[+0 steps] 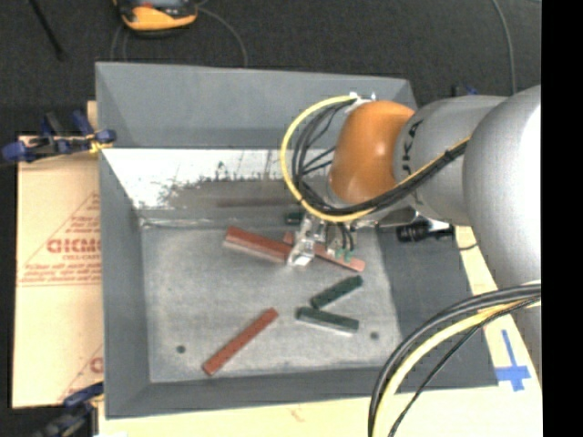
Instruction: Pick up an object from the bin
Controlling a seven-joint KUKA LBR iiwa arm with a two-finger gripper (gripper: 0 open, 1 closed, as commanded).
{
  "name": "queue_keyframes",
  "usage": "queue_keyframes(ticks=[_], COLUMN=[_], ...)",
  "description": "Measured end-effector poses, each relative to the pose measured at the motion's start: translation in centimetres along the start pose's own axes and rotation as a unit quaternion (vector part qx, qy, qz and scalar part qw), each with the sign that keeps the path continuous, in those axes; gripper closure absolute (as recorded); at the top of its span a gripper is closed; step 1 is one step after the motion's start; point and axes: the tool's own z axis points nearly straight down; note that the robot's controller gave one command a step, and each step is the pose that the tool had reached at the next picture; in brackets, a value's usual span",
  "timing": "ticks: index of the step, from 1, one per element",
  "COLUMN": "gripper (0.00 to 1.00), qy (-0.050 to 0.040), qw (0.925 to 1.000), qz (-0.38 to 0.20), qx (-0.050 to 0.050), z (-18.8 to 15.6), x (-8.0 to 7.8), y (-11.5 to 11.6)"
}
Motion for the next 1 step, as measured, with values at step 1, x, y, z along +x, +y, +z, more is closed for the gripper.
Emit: queue_keyframes(ticks=[1], gripper=[1.00], qy=[0.0133], qw=[0.9998], qz=[0.011], qx=[0.004], z=[-14.99], x=[0.43], y=[1.52])
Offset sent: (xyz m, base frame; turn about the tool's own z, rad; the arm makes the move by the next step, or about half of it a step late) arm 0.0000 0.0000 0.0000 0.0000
